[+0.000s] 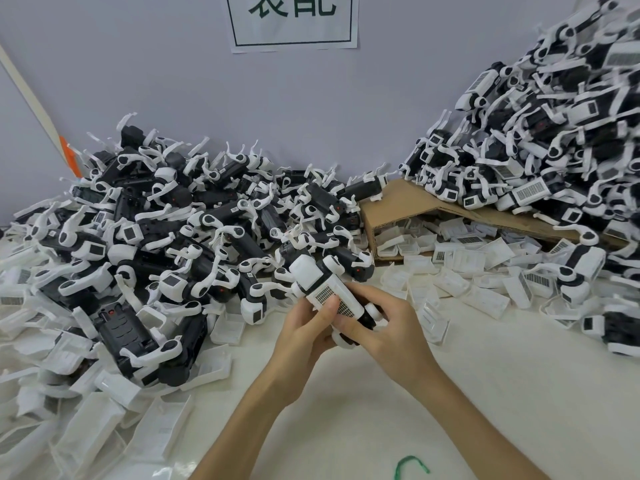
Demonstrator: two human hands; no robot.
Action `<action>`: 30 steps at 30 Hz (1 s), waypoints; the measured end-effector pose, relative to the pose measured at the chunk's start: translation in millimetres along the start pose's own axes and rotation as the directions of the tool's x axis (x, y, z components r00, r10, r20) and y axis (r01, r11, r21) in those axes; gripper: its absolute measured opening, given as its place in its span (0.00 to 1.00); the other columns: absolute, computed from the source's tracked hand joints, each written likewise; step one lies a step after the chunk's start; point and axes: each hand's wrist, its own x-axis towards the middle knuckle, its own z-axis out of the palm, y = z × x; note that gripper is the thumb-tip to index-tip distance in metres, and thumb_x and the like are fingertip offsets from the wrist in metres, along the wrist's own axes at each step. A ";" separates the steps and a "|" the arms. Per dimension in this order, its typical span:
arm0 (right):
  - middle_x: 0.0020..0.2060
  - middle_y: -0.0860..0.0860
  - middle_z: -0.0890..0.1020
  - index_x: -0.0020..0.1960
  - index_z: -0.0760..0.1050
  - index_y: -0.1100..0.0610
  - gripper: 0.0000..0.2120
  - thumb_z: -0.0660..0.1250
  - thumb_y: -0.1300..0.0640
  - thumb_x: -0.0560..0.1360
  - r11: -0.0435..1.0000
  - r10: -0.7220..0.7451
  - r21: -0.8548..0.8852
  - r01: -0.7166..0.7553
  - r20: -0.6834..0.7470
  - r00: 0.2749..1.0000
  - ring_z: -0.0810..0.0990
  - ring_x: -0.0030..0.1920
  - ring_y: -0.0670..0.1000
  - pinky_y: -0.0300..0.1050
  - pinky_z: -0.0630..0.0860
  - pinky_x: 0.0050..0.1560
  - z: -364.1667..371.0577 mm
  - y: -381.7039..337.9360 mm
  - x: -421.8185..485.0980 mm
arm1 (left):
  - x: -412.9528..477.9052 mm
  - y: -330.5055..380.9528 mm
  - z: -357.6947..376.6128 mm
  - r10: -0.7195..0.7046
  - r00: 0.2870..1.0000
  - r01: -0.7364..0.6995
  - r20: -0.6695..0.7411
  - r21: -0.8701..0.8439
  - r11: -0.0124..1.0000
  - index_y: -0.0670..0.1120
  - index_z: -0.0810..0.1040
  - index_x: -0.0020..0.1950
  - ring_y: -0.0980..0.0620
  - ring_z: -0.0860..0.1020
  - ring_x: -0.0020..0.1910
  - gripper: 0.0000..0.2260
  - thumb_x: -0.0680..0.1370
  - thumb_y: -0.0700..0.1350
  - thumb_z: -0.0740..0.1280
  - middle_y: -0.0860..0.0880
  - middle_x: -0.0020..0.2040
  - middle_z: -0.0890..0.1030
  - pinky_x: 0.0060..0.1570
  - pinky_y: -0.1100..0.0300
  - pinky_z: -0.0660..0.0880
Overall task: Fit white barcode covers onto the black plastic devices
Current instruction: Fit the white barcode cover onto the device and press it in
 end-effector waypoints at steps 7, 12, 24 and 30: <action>0.52 0.45 0.85 0.65 0.78 0.51 0.17 0.73 0.57 0.77 1.000 -0.005 -0.016 0.005 0.034 0.999 0.83 0.56 0.47 0.38 0.78 0.53 -1.0 1.8 0.3 | 0.2 -2.9 0.2 0.043 0.999 -0.040 -0.031 0.080 0.996 0.43 0.80 0.62 0.41 0.83 0.55 0.15 0.80 0.50 0.65 0.40 0.56 0.84 0.47 0.55 0.80; 0.50 0.43 0.85 0.63 0.79 0.52 0.16 0.74 0.57 0.75 1.000 -0.015 0.008 0.015 -0.018 1.000 0.83 0.53 0.45 0.35 0.78 0.49 0.9 2.6 -0.8 | 0.8 -5.5 4.0 0.061 0.997 -0.056 -0.052 0.081 0.995 0.43 0.81 0.60 0.43 0.84 0.53 0.15 0.79 0.50 0.65 0.41 0.54 0.85 0.45 0.57 0.80; 0.67 0.41 0.72 0.72 0.64 0.48 0.34 0.71 0.60 0.69 0.962 -0.153 -0.236 0.136 -0.055 0.987 0.74 0.66 0.45 0.31 0.70 0.59 -7.5 4.8 -1.9 | 0.8 -4.9 -2.6 0.255 0.966 -0.192 -0.037 0.560 0.806 0.54 0.76 0.57 0.62 0.81 0.41 0.09 0.77 0.51 0.68 0.60 0.43 0.83 0.37 0.68 0.77; 0.58 0.37 0.77 0.64 0.73 0.43 0.27 0.79 0.51 0.69 0.895 -0.162 -0.419 0.153 0.015 0.987 0.74 0.62 0.42 0.27 0.66 0.59 -17.8 7.5 2.7 | 5.4 -12.3 -18.6 0.255 0.960 -0.202 0.111 0.909 0.364 0.54 0.73 0.58 0.54 0.76 0.37 0.13 0.75 0.53 0.70 0.56 0.38 0.78 0.38 0.54 0.75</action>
